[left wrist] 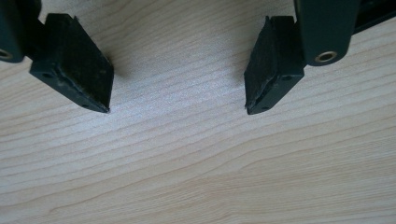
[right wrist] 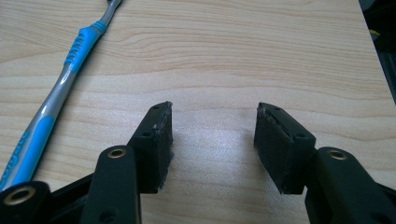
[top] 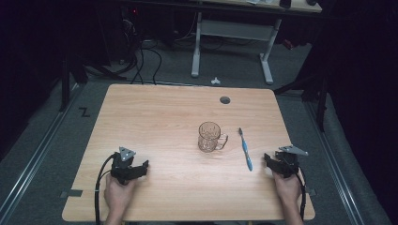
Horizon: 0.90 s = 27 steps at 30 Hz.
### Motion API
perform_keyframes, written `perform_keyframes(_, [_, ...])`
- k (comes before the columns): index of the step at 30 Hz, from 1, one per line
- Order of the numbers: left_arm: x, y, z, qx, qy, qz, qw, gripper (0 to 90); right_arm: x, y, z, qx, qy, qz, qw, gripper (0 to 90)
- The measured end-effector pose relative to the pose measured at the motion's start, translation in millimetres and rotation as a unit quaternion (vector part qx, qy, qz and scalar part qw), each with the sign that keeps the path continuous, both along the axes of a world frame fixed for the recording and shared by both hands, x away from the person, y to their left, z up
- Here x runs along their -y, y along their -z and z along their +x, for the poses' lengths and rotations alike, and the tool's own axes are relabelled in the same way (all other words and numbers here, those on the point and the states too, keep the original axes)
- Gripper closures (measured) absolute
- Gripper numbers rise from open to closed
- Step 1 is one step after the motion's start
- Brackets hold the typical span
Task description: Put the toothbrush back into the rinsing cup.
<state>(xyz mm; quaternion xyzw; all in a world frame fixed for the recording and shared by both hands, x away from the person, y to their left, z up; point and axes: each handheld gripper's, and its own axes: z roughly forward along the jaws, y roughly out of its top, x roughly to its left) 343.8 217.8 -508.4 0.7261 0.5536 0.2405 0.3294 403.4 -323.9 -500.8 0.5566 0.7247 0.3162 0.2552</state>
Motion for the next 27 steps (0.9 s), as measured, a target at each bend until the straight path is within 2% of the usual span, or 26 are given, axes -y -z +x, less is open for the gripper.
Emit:
perform_keyframes(15, [-0.7, 0.0, 0.0, 0.000, 0.000, -0.003, 1.0000, 24.8, -2.4, 0.1, -3.9, -0.001, 0.005, 0.000, 1.0000, 45.7])
perform_keyframes(22, [-0.7, 0.0, 0.1, 0.000, 0.000, -0.003, 1.0000, 24.8, -2.8, 0.0, -5.4, 0.000, -0.009, 0.000, 1.0000, 47.7])
perform_keyframes(27, [-0.7, -0.1, 0.1, 0.000, 0.000, -0.002, 1.0000, 24.8, -3.6, -0.6, -5.0, -0.002, -0.009, -0.004, 0.9999, 46.5])
